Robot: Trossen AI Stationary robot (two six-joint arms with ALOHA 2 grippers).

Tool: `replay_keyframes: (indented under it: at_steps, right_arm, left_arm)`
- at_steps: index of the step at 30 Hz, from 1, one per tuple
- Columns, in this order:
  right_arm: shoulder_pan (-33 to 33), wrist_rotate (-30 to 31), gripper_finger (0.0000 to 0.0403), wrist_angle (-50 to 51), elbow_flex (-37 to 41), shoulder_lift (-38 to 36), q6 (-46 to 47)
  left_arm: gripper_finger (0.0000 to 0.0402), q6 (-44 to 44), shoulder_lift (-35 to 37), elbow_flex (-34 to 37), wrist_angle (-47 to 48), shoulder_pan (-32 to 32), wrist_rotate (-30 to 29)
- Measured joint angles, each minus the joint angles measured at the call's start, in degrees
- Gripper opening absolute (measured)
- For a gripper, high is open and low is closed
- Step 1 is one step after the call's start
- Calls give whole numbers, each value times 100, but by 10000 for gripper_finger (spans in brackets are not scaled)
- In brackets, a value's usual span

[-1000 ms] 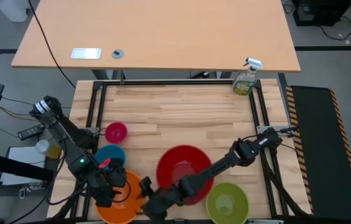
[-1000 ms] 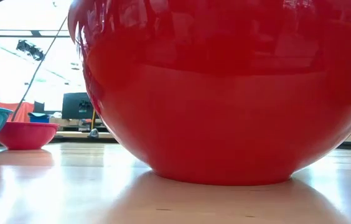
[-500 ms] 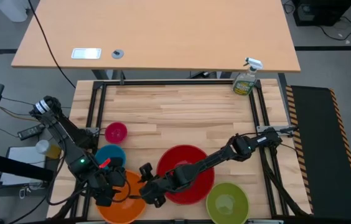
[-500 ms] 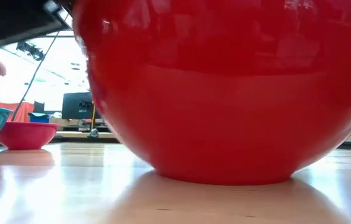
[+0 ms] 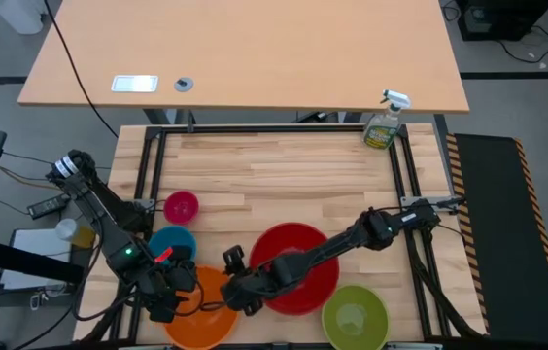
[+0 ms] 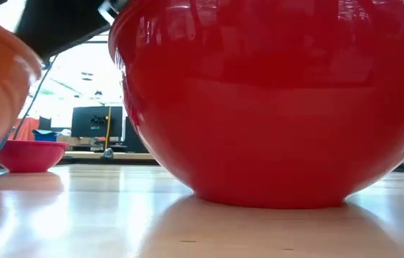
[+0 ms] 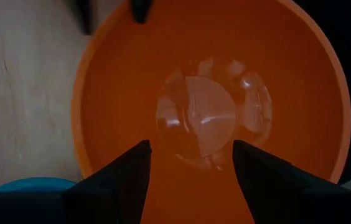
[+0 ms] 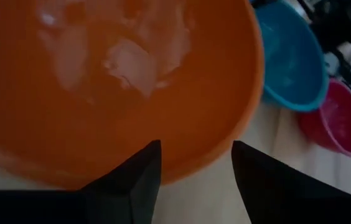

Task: Nest bowls inside each other
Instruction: Stack the orange bowl on the red bowl

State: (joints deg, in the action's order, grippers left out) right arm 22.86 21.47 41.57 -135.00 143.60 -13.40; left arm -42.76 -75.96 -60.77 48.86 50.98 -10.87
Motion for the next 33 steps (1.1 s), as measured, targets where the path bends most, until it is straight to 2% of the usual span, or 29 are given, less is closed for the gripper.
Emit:
replay_keyframes:
  at_steps: [6, 9, 12, 16, 20, 24, 33]
  right_arm:
    - [-93, 459, 197, 212, 0, -39, 273]
    - [-97, 444, 197, 180, 7, -167, 613]
    - [-126, 107, 197, 43, -2, -332, 1358]
    - [-272, -752, 197, 60, -1, -333, 2296]
    - [-418, -935, 197, 320, 0, -312, 2843]
    - [-583, -1118, 197, 577, 2, -311, 2947]
    - [-654, -1521, 197, 372, 321, -302, 2906]
  left_arm:
    - [231, 0, -2, 0, 19, 0, 1]
    - [231, 0, 0, 0, 25, 0, 2]
    - [231, 0, 0, 0, 37, 0, 2]
    - [231, -4, 0, 0, 63, 0, 2]
    - [231, -13, 0, 0, 61, -1, -1]
    - [231, -10, 0, 0, 63, 0, -147]
    - [231, 9, 0, 0, 166, 0, -396]
